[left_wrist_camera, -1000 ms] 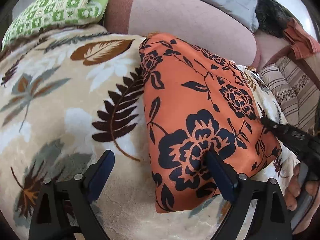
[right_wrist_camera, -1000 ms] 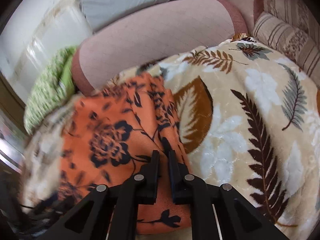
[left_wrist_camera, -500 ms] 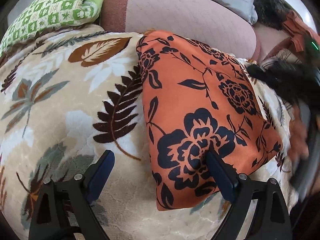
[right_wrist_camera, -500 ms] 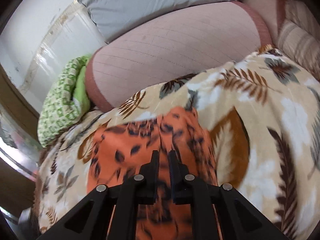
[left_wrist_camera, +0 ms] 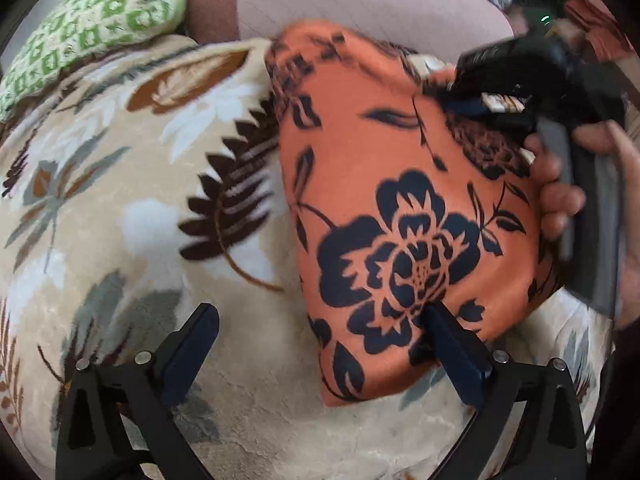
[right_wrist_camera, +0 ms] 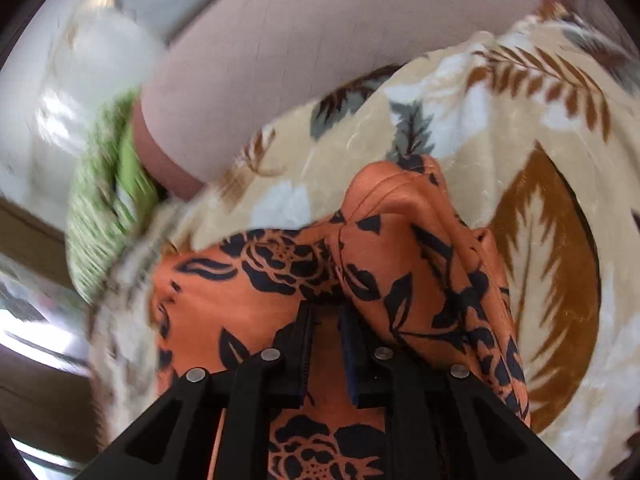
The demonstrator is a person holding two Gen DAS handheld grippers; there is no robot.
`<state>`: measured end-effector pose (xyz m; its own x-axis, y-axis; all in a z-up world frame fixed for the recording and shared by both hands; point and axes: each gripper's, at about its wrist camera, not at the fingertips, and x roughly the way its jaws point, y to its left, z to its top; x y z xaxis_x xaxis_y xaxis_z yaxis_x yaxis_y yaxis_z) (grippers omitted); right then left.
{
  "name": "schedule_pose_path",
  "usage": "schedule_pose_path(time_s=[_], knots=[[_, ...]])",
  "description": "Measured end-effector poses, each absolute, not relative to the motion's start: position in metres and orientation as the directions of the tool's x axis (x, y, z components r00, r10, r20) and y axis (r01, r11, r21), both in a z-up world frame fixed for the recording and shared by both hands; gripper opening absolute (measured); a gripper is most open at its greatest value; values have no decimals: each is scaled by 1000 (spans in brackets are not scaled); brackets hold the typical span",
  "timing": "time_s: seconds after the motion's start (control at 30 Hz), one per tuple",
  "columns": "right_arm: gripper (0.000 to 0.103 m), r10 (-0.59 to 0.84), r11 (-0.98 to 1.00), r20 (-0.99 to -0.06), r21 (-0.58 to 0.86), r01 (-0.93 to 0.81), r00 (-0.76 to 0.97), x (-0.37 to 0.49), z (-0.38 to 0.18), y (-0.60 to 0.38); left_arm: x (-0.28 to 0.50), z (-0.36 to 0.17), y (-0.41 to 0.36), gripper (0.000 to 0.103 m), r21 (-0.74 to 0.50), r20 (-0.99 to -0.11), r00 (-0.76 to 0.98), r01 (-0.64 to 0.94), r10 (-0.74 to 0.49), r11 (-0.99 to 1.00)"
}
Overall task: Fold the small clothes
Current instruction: 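Tuck and smooth the folded bundle edges with both grippers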
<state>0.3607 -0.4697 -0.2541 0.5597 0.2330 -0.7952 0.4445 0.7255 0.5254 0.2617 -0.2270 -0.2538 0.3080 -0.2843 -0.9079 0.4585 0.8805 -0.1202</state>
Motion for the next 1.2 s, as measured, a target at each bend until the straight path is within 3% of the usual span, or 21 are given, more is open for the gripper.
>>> schedule_pose_path(time_s=[0.17,0.27,0.3,0.4,0.43,0.5,0.63,0.83,0.87,1.0,1.07,1.2], knots=[[17,159,788,-785,467,402,599,316,-217,-466,261,-236,-221,102,-118,-892,340,459,-297,880],[20,216,752,-732,546,368,646,272,-207,-467,260,-223,-217,102,-121,-867,384,455,-317,882],[28,226,742,-730,558,372,645,263,-206,-468,261,-222,-216,102,-147,-864,373,456,-339,878],[78,224,711,-720,582,394,657,226,-212,-459,264,-226,-216,102,-207,-861,341,443,-378,872],[79,212,705,-710,587,398,672,216,-217,-455,263,-233,-219,102,-196,-872,328,446,-363,873],[79,161,745,-760,512,427,630,214,-225,-447,263,-254,-229,102,-159,-911,272,461,-309,873],[78,84,816,-807,392,425,584,221,-217,-430,262,-256,-234,103,-140,-911,289,457,-295,878],[69,107,791,-696,492,363,710,201,-179,-430,264,-230,-230,103,-142,-877,356,453,-324,880],[66,118,798,-677,500,336,726,202,-174,-428,264,-224,-229,103,-133,-863,382,459,-330,878],[34,233,778,-715,544,315,660,221,-199,-418,265,-216,-230,103,-131,-840,415,469,-349,873],[29,258,765,-789,519,381,557,233,-233,-418,272,-234,-234,103,-122,-882,354,467,-311,876],[28,279,735,-754,566,373,595,228,-221,-429,282,-247,-222,103,-252,-891,251,418,-378,873]])
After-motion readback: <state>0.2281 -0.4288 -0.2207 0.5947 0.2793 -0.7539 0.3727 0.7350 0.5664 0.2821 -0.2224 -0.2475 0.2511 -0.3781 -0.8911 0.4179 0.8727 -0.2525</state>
